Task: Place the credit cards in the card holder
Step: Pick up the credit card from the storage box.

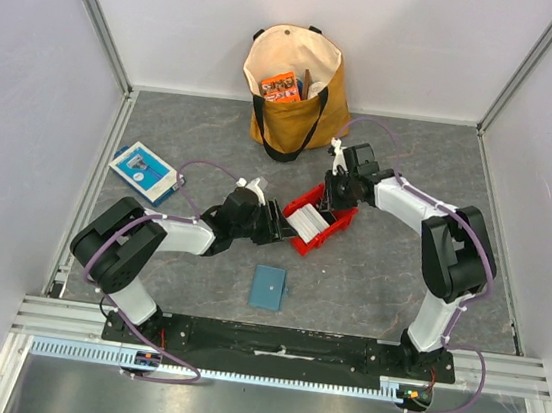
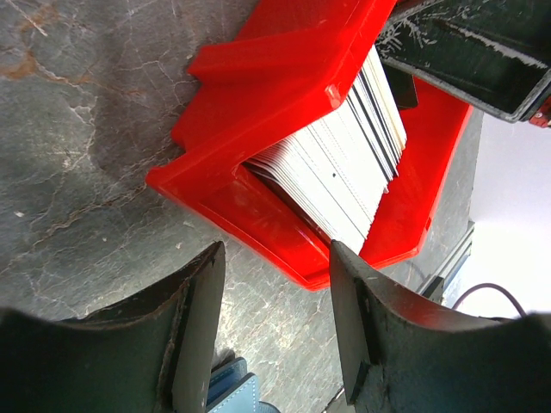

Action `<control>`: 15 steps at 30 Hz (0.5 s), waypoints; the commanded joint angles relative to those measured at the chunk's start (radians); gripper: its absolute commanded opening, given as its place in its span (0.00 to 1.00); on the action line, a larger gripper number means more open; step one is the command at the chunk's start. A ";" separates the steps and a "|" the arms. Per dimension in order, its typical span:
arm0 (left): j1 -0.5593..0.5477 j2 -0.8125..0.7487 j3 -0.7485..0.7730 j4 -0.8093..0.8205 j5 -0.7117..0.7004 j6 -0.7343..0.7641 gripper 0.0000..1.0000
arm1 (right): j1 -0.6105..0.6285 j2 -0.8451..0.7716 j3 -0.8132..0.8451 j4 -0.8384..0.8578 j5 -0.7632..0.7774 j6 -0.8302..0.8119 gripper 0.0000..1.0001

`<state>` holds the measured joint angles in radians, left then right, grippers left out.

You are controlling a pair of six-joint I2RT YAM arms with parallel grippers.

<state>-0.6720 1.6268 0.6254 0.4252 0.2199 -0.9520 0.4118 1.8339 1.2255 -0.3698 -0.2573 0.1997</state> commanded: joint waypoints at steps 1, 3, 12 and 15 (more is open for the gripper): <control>-0.005 -0.007 0.028 0.017 0.015 0.024 0.57 | 0.025 0.013 0.039 -0.026 0.090 -0.037 0.25; -0.005 -0.015 0.027 0.012 0.018 0.032 0.57 | 0.031 0.008 0.039 -0.035 0.092 -0.048 0.24; -0.005 -0.099 0.022 -0.101 -0.033 0.117 0.60 | 0.039 0.011 0.074 -0.080 0.084 -0.079 0.07; -0.006 -0.143 0.014 -0.153 -0.060 0.150 0.64 | 0.044 0.004 0.103 -0.090 0.111 -0.089 0.00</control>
<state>-0.6720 1.5631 0.6254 0.3355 0.2081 -0.8917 0.4477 1.8343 1.2579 -0.4427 -0.1783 0.1341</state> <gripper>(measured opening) 0.612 0.021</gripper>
